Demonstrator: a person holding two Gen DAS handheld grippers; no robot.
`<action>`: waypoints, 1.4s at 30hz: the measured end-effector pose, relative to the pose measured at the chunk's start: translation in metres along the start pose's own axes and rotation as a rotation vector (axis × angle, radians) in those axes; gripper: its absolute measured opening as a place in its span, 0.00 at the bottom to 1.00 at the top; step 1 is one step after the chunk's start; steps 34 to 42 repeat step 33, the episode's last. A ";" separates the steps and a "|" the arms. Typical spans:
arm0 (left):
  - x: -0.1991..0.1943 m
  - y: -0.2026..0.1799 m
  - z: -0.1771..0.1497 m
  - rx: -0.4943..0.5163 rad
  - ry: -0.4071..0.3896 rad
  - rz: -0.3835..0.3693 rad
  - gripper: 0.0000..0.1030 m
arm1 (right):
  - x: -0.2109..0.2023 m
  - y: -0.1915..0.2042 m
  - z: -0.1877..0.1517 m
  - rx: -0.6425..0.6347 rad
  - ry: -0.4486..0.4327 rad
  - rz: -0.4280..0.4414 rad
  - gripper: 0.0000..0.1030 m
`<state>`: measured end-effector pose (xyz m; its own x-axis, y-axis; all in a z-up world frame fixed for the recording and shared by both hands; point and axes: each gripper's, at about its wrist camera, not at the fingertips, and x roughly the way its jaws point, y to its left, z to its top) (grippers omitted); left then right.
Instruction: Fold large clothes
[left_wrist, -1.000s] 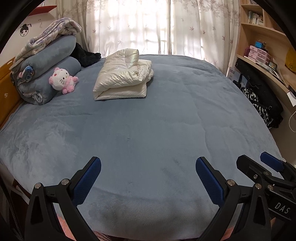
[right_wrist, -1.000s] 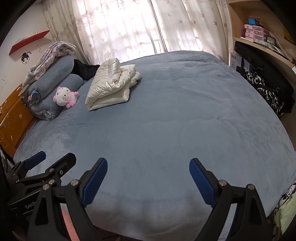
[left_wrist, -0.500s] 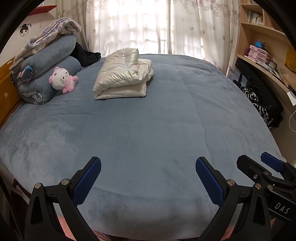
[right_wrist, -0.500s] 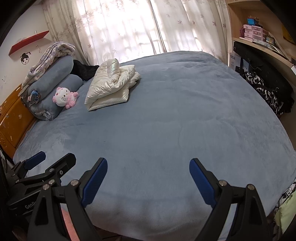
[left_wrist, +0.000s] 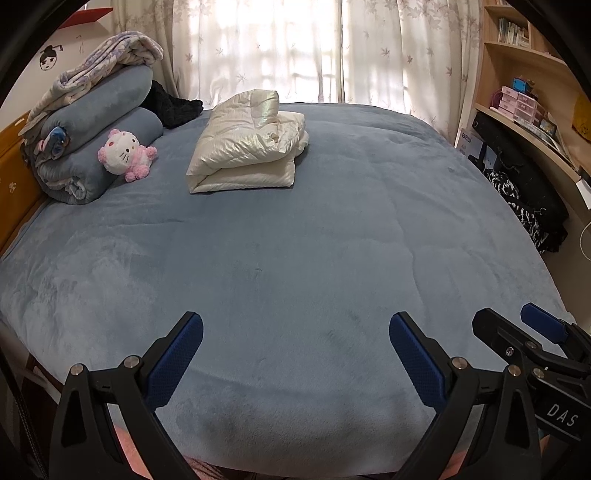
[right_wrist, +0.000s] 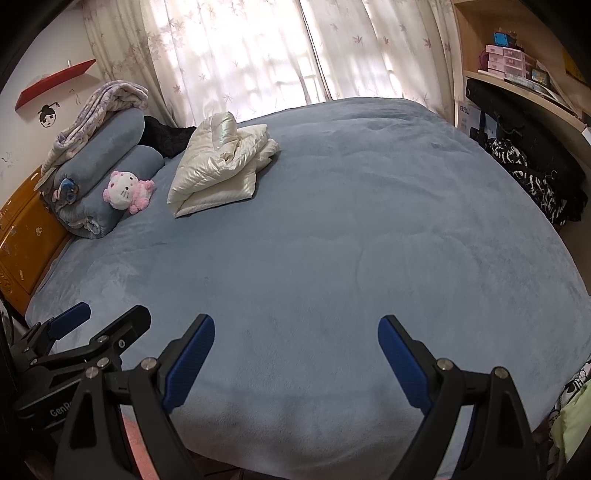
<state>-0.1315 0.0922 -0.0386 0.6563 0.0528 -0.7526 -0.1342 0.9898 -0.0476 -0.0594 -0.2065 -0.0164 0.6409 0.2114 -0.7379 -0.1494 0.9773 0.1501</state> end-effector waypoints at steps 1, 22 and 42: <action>0.001 0.000 0.000 0.000 0.001 0.000 0.96 | 0.000 0.000 0.000 0.000 0.000 -0.001 0.88; 0.007 -0.002 -0.001 -0.007 0.024 0.005 0.95 | 0.009 0.006 -0.003 0.004 0.020 -0.007 0.88; 0.015 -0.004 -0.004 -0.008 0.049 0.008 0.94 | 0.017 0.005 -0.005 0.012 0.042 -0.010 0.88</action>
